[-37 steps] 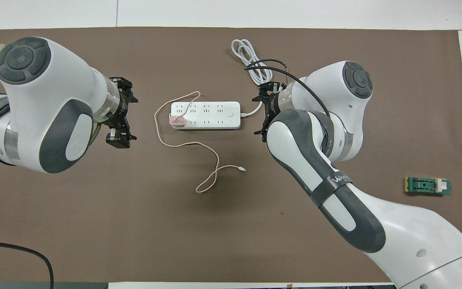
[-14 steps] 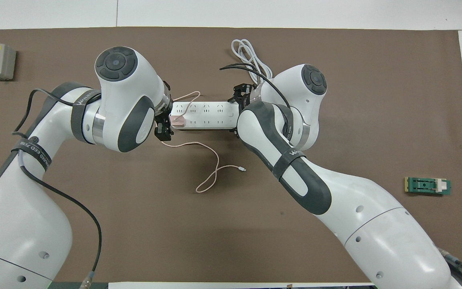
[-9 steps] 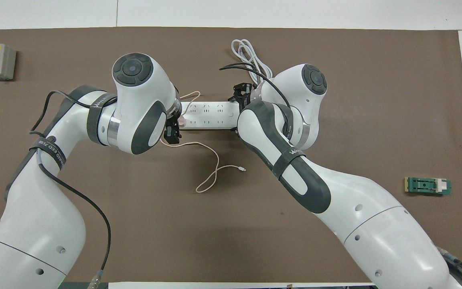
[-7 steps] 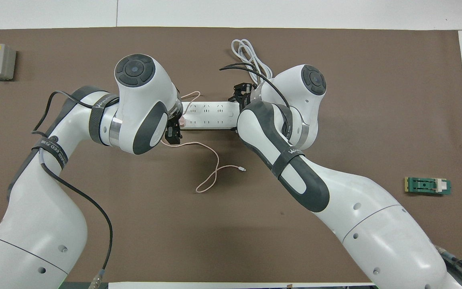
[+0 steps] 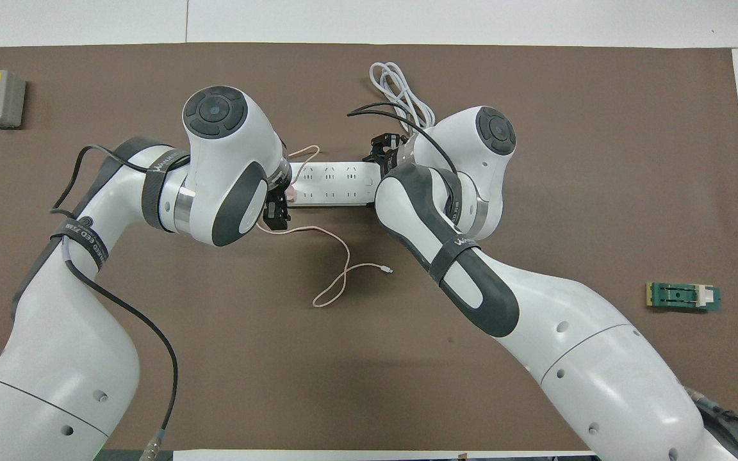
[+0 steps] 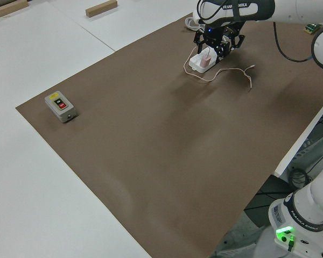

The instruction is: Unplug charger and place it aside

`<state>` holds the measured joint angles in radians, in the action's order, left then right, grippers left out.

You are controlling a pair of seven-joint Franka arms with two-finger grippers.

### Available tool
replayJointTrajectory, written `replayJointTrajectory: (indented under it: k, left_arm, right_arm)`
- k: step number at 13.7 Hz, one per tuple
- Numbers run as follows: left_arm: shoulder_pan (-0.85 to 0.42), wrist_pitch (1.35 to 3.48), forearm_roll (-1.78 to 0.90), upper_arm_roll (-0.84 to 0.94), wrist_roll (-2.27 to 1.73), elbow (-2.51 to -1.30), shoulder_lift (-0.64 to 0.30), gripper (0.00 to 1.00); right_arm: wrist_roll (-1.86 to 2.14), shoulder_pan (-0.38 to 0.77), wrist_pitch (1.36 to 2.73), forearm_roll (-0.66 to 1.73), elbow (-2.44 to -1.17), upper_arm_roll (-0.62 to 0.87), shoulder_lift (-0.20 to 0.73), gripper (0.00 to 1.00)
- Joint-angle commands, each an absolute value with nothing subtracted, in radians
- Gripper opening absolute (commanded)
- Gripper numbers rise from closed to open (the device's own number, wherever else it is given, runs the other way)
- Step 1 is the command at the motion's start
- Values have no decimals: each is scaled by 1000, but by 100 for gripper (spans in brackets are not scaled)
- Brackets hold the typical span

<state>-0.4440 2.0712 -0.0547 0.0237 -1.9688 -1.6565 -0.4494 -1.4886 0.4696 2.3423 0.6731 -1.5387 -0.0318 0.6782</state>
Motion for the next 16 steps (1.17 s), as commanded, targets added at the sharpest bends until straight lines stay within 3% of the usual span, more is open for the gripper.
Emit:
replayJointTrajectory:
  k: [1,2,16]
  left_arm:
    - [-460,2080,-52,8,-1983,-1663,-453,100]
    - [-462,2082,-52,8,-1983,-1664,-453,100]
    - [-477,2088,-32,3,-2009,-1692,-448,92]
  right_arm:
    - [-1451,483,2399,687,-1519,-29,709,5]
    - [-1445,483,2401,689,-1522,-29,709,0]
    - [-1445,477,2399,696,-1522,-29,709,0]
